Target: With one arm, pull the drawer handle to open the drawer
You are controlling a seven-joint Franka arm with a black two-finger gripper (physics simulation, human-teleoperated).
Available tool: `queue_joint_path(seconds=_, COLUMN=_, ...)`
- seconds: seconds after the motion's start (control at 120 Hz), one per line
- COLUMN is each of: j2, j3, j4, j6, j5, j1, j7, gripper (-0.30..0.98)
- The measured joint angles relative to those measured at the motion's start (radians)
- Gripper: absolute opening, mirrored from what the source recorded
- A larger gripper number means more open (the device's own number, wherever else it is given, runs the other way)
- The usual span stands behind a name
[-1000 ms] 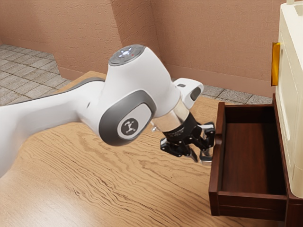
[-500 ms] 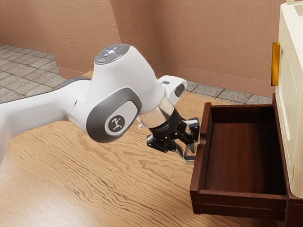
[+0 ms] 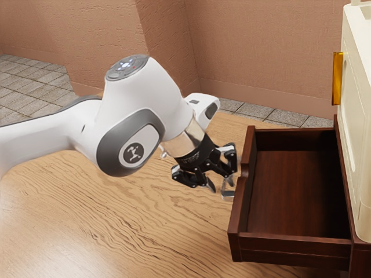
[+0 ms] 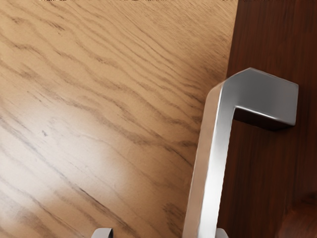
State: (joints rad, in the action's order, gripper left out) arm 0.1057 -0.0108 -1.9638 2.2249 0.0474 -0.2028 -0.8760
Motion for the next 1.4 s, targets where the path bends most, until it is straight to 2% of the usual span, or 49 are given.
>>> queue_joint_path(seconds=0.308, j2=0.014, j3=0.003, j4=-0.01, j6=0.0, j5=-0.014, j1=0.004, j7=-0.004, gripper=0.21)
queue_joint_path(seconds=0.5, j2=0.043, j3=0.003, j4=0.049, j6=-0.007, j5=-0.072, j1=-0.004, j7=-0.013, gripper=0.23)
queue_joint_path(seconds=0.558, j2=0.05, j3=0.004, j4=0.202, j6=-0.097, j5=-0.087, j1=0.003, j7=-0.06, gripper=0.31)
queue_joint_path(seconds=0.658, j2=0.06, j3=0.046, j4=0.421, j6=-0.359, j5=-0.093, j1=0.042, j7=-0.184, gripper=0.45)
queue_joint_path(seconds=0.767, j2=0.073, j3=0.062, j4=0.424, j6=-0.576, j5=-0.155, j1=0.08, j7=-0.297, gripper=0.54)
queue_joint_path(seconds=0.85, j2=0.089, j3=0.065, j4=0.383, j6=-0.673, j5=-0.146, j1=0.152, j7=-0.369, gripper=0.59)
queue_joint_path(seconds=1.067, j2=0.113, j3=0.071, j4=0.347, j6=-0.796, j5=-0.122, j1=0.207, j7=-0.497, gripper=0.65)
queue_joint_path(seconds=1.4, j2=0.137, j3=0.07, j4=0.324, j6=-0.848, j5=-0.117, j1=0.207, j7=-0.586, gripper=0.68)
